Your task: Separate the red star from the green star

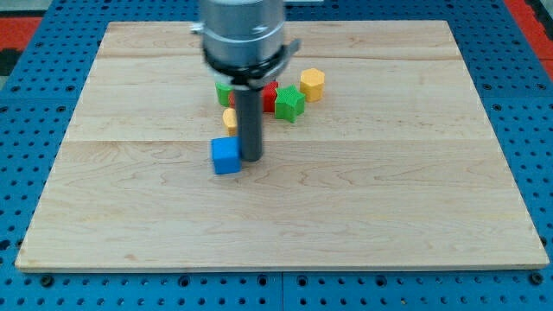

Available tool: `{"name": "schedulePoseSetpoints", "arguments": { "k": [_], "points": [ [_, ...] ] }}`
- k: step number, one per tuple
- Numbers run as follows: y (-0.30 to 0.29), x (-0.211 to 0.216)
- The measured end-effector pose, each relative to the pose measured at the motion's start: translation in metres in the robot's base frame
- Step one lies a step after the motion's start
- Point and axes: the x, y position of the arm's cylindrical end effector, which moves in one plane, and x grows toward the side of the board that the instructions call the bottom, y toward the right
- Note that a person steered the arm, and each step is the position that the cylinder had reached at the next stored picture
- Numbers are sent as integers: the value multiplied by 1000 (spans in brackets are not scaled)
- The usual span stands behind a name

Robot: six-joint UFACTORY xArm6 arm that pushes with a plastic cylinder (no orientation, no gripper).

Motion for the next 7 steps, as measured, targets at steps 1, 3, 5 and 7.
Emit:
{"name": "schedulePoseSetpoints", "arguments": {
  "k": [1, 3, 5, 7],
  "points": [
    [-46, 4],
    [94, -23],
    [197, -124],
    [109, -186]
  ]
}}
